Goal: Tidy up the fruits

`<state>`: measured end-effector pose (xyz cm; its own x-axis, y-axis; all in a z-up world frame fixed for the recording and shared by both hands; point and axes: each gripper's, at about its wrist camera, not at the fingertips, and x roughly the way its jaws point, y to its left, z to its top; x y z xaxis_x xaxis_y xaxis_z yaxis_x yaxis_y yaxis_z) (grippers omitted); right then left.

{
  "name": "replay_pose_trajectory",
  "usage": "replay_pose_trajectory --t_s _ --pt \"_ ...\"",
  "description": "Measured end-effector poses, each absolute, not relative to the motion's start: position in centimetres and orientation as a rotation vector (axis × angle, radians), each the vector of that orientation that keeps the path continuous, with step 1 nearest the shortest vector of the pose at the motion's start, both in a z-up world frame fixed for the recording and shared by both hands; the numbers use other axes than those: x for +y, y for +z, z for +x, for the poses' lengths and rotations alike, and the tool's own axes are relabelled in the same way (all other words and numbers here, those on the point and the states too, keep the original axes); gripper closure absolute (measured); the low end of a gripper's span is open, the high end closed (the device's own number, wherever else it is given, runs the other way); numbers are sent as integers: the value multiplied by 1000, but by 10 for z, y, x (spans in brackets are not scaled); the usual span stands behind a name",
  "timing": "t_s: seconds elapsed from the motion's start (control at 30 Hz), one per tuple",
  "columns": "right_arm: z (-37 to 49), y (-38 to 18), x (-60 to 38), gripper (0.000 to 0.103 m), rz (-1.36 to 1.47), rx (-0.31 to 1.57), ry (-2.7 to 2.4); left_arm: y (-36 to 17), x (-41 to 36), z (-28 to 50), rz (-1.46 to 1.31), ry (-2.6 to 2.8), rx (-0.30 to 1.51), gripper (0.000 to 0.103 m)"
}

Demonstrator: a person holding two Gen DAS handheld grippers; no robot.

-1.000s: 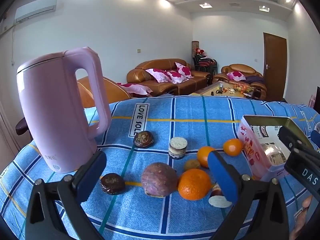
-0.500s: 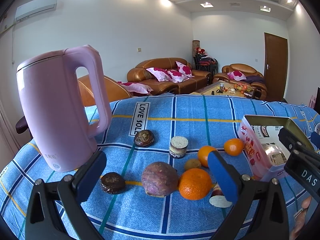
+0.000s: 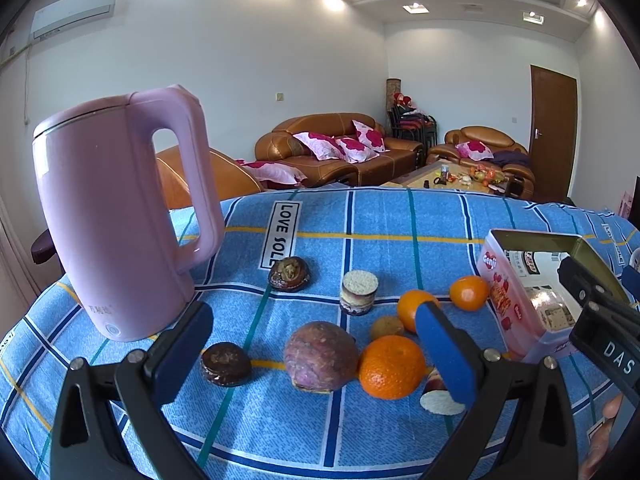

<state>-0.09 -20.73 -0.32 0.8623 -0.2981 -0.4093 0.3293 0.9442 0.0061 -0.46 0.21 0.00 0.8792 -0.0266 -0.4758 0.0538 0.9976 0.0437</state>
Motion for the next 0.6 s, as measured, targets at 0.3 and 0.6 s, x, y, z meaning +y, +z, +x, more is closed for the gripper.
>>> replay_pose_trajectory --t_s 0.3,0.6 --pt "0 -3 -207 1 76 417 -330 0 3 -4 56 -42 496 0" --pt "0 -3 -207 1 75 417 -328 1 3 -3 55 -42 497 0"
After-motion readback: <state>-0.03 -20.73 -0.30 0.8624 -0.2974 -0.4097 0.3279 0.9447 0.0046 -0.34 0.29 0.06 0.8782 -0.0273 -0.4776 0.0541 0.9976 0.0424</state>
